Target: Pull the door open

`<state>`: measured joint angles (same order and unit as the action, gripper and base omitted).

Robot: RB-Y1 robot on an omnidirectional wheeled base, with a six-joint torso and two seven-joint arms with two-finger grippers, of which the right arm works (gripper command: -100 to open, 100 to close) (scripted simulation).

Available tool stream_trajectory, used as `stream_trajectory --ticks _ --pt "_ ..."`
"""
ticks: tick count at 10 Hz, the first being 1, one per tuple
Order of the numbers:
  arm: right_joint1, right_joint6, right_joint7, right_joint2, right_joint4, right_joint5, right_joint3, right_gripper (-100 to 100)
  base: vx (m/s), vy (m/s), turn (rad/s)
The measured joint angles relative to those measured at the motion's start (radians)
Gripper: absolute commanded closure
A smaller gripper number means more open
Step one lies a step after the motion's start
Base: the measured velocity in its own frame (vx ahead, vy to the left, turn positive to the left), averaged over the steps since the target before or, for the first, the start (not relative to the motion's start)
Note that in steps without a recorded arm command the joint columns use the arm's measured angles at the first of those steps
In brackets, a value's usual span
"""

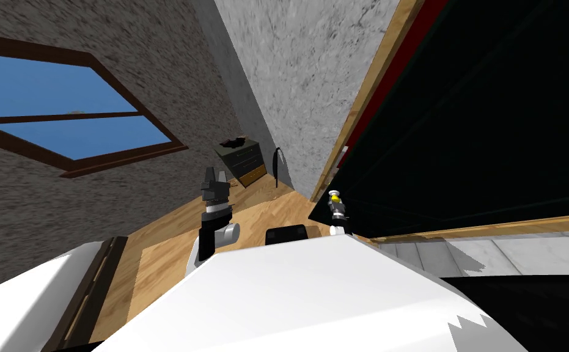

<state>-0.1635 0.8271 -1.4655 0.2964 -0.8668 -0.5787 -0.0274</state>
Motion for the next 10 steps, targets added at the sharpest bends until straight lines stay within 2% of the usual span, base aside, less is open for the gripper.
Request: stream_trajectory --ticks 2,4,7,10 --pt "0.008 0.005 -0.026 0.011 0.012 0.015 -0.030 100 -0.220 -0.012 0.055" --pt "0.000 0.001 -0.033 0.012 0.004 0.023 -0.045 100 -0.117 -0.008 0.052" --pt "-0.011 0.018 -0.065 0.036 -0.006 0.041 -0.074 100 -0.235 -0.015 0.086" --pt "-0.038 0.037 -0.110 0.068 -0.020 0.068 -0.117 100 -0.247 -0.012 0.084"
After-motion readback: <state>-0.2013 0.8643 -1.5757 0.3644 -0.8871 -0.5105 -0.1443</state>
